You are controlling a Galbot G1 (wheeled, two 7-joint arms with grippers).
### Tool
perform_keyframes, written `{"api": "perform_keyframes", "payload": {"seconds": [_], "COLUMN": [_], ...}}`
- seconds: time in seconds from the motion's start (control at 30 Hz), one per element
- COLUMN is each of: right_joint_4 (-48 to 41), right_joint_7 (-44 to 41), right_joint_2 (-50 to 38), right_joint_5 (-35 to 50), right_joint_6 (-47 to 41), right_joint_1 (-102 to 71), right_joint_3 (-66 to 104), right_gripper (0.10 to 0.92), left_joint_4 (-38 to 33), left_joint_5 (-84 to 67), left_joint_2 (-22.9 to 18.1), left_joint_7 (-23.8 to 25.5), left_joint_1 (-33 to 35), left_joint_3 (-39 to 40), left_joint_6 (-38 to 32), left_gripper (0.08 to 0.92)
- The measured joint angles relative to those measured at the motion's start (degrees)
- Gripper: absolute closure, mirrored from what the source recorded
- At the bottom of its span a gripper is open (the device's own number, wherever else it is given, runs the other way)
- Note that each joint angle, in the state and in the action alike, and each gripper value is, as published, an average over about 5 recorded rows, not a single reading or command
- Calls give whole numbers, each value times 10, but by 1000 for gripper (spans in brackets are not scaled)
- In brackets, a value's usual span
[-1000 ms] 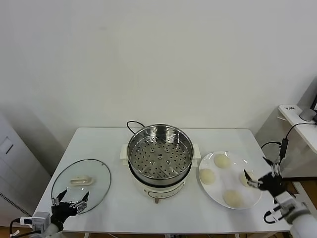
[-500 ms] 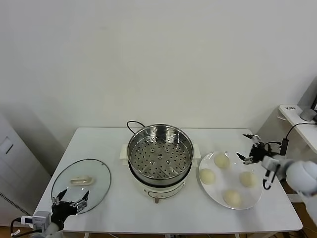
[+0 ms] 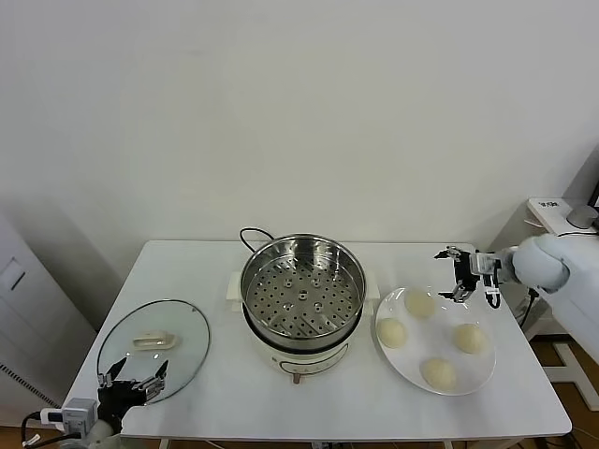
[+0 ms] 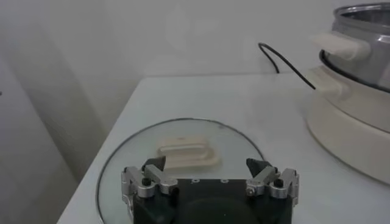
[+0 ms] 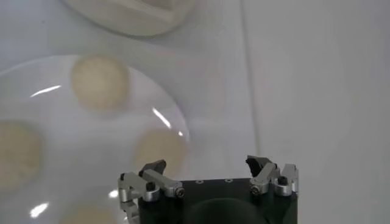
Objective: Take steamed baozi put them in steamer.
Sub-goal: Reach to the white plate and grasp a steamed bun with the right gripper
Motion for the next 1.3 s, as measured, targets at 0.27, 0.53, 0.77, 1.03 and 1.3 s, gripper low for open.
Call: {"api": "perform_keyframes", "payload": {"seconds": [0.27,0.53,0.77,1.03,1.3], "right_joint_4": [-59,-112,-151,-185,-197], "right_joint_7": [-31,-32,-20,-7,-9], "right_joint_2": [35,80,118,151,160], "right_joint_5": [-1,-26,-55,-81,-90], "right_joint_6": [20,38,48,51,50], "right_joint_1": [37,38,33,29,31], "right_joint_3": [-60,-74,-73,-64,-58], "right_gripper": [203,203,203,226,413], "left_joint_4": [4,4,4,3,-1], "left_joint_5": [0,0,-1,-1,-1], "left_joint_2": [0,0,-1,-2,-3], "left_joint_7": [0,0,0,0,-1], "left_joint_1": [-3,-4,-2,3,5], "left_joint_3": [-1,-1,-2,-2,-3], "left_joint_6": [0,1,0,-2,-2], "left_gripper": [177,177,177,177,177]}}
